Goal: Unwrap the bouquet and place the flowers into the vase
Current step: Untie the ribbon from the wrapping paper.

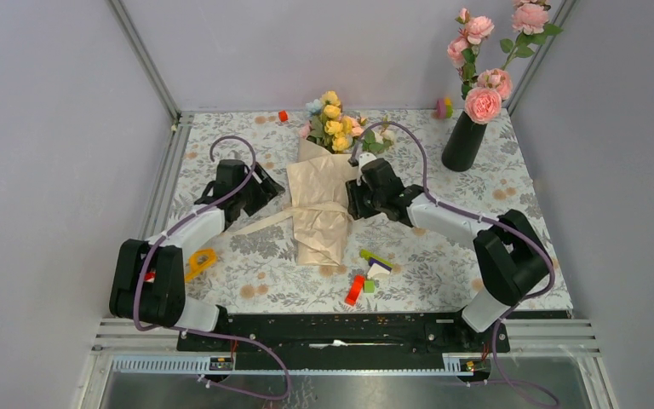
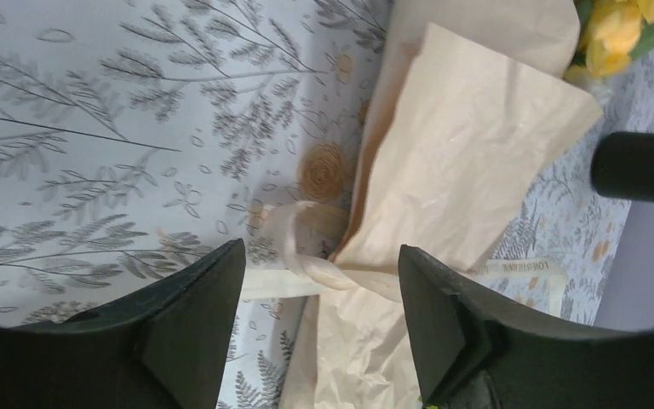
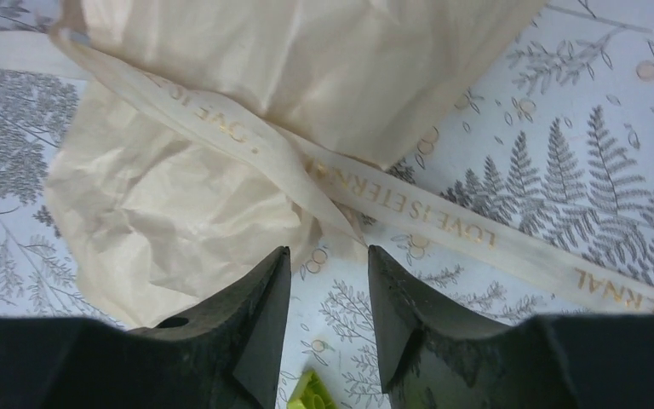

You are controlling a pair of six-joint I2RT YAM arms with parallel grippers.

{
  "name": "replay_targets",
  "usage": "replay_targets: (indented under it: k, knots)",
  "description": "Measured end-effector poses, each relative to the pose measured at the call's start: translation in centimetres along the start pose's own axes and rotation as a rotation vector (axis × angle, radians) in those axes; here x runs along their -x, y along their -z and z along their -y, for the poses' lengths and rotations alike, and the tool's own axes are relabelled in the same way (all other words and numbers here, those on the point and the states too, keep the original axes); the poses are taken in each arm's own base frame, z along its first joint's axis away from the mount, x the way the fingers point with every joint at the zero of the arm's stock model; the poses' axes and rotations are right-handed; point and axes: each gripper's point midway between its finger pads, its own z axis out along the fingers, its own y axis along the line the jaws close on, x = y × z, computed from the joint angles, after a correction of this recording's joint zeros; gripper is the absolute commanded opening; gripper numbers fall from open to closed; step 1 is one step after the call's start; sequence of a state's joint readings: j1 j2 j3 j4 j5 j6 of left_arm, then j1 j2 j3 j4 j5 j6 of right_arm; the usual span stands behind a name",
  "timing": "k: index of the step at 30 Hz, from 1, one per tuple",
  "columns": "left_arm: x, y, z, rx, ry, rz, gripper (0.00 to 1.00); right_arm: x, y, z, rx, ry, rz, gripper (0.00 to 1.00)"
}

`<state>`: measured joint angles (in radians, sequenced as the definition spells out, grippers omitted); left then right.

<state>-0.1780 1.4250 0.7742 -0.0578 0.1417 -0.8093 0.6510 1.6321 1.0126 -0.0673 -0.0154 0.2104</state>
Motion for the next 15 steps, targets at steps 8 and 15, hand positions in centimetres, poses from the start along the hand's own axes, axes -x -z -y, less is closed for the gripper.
replay_targets:
  k: [8,15]
  knots:
    - [-4.2,0.0,3.3,-0.070,-0.048,-0.089,0.69,3.3,-1.8,-2.5,0.108,0.048,0.006,0.49]
    - [-5.1,-0.4,3.4,-0.085,-0.003,-0.114,0.69,2.9,-4.5,-3.4,0.150,0.048,-0.053,0.48]
